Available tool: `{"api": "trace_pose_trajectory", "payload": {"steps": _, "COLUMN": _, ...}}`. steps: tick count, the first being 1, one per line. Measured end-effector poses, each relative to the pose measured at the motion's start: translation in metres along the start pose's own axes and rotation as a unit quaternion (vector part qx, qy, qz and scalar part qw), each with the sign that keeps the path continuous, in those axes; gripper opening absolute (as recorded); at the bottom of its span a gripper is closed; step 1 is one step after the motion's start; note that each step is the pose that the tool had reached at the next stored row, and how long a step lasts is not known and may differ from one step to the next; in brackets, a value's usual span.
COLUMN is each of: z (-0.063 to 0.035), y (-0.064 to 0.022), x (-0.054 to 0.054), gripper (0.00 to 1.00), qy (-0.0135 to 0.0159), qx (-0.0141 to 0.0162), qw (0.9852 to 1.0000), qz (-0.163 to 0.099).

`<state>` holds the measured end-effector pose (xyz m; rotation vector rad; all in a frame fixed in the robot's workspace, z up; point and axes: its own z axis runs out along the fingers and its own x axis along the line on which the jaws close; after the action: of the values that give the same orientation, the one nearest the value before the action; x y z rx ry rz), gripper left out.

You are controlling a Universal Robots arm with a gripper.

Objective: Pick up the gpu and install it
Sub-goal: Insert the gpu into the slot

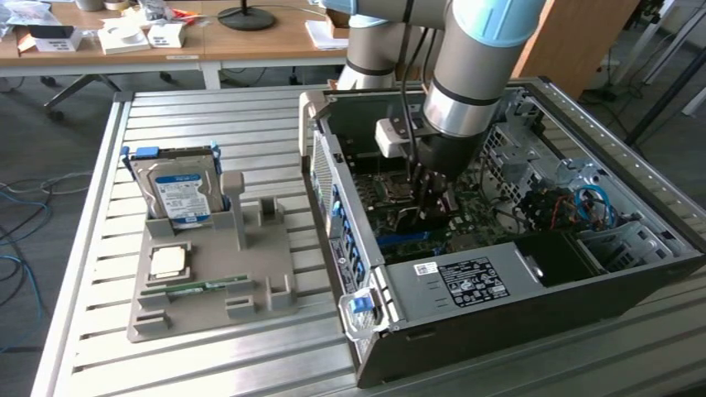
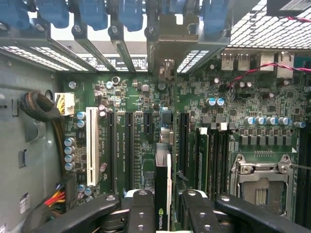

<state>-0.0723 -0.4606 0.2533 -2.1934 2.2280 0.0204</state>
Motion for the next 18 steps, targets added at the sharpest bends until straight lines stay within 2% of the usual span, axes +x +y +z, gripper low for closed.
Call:
{"api": "trace_pose_trajectory", "payload": {"steps": 10, "z": -0.0001, "y": 0.0025, "x": 0.0001, "gripper": 0.27, "qy": 0.0001, "qx": 0.0029, "qw": 1.0, "qz": 0.0}}
{"api": "trace_pose_trajectory", "payload": {"steps": 14, "z": -0.0001, "y": 0.0042, "x": 0.0001, "gripper": 0.27, "qy": 0.0, "qx": 0.0049, "qw": 1.0, "qz": 0.0}}
{"api": "trace_pose_trajectory", "payload": {"steps": 18, "z": -0.0001, "y": 0.0046, "x": 0.0001, "gripper": 0.27, "qy": 0.0, "qx": 0.0051, "qw": 1.0, "qz": 0.0}}
